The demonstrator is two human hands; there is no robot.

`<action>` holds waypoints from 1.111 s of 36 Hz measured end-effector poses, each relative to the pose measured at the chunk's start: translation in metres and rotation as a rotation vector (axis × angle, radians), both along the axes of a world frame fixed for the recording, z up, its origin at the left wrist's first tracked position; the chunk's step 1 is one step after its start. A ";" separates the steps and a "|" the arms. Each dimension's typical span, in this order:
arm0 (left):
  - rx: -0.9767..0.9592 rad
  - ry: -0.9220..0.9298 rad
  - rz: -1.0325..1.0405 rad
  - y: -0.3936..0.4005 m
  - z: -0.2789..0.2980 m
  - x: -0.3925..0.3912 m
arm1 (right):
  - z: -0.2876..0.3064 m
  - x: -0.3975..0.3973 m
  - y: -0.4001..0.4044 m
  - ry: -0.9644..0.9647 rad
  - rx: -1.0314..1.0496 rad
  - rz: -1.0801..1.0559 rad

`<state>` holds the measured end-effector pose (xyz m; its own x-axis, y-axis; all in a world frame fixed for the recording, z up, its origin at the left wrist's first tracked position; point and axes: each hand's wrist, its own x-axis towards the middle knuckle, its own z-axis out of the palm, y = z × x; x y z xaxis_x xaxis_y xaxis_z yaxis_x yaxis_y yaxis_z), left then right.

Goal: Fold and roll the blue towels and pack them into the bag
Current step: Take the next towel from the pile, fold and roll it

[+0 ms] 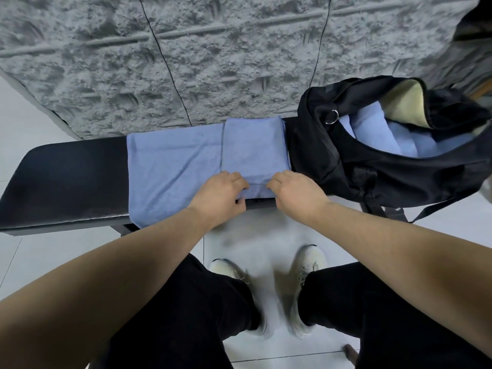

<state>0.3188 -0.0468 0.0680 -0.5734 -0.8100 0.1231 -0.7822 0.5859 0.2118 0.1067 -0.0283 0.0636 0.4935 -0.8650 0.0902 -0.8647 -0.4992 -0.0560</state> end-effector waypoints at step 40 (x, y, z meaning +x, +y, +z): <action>0.307 0.142 0.054 0.002 -0.005 -0.006 | 0.008 -0.011 0.001 -0.364 0.308 -0.259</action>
<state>0.3126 -0.0449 0.0630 -0.5231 -0.8505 -0.0558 -0.7607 0.4363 0.4806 0.0953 -0.0270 0.0720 0.2448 -0.9676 -0.0615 -0.8548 -0.1855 -0.4847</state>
